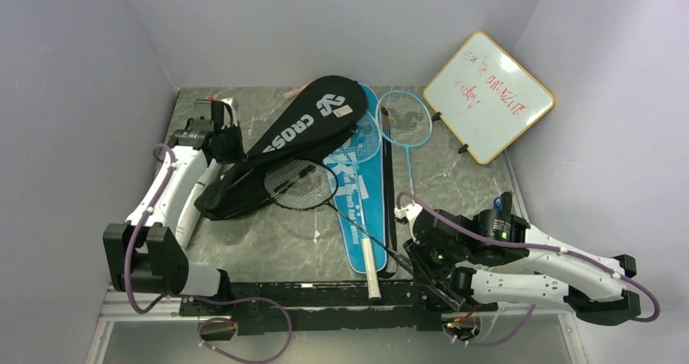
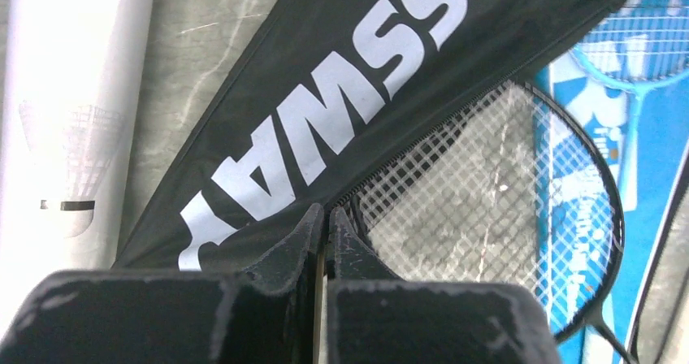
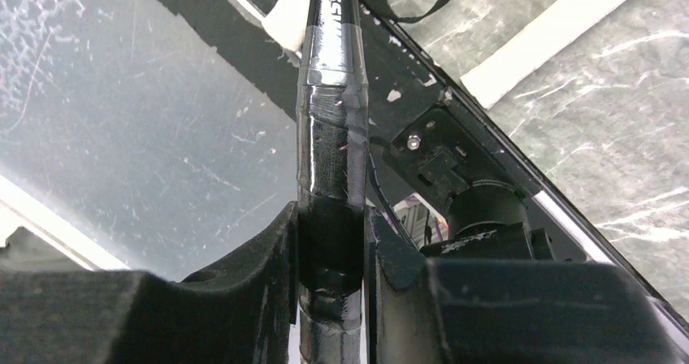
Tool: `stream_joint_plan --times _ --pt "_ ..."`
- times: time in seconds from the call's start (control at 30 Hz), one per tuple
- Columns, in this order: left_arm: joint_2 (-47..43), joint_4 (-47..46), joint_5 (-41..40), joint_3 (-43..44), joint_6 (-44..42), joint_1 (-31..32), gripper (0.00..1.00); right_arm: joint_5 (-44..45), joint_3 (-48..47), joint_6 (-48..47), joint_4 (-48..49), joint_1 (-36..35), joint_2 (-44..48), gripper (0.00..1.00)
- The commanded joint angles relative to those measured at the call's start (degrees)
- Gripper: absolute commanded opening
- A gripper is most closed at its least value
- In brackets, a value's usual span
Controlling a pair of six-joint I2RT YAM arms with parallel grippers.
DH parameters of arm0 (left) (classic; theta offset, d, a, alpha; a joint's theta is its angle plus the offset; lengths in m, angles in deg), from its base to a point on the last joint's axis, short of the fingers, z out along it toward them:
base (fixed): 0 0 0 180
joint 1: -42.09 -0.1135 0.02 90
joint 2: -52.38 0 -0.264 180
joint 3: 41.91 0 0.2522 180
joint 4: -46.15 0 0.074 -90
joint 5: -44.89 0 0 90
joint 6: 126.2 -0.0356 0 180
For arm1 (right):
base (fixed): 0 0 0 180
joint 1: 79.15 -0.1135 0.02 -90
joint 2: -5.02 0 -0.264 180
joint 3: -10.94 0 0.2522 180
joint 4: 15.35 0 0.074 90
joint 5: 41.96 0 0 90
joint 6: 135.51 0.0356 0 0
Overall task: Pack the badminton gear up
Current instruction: Place the racket in the racket bag.
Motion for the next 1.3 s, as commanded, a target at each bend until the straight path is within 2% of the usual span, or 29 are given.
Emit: stream_joint_plan --times 0.0,0.27,0.53,0.8,1.07,1.27 --pt "-4.09 -2.91 5.6 -1.25 -0.68 0.0 0.05 6.39 -1.56 2.95 5.35 -0.12 -0.2 0.0" --pt "-5.87 -1.86 7.23 -1.74 -0.7 0.01 0.05 10.26 -8.27 4.48 1.48 -0.12 -0.38 0.0" --pt "-6.73 -1.02 11.69 -0.72 -0.48 0.25 0.05 10.67 -7.5 5.2 3.5 -0.08 -0.82 0.0" --pt "-6.4 -0.21 13.91 0.11 -0.44 0.44 0.05 13.78 -12.67 6.19 0.54 -0.08 -0.24 0.0" --pt "-6.51 -1.81 27.96 -1.13 0.76 0.76 0.05 16.16 -5.11 8.11 10.53 -0.07 -1.65 0.0" --pt "-6.9 -1.74 30.62 -1.77 0.91 1.34 0.05 22.17 -3.25 10.72 14.2 -0.11 -4.73 0.0"
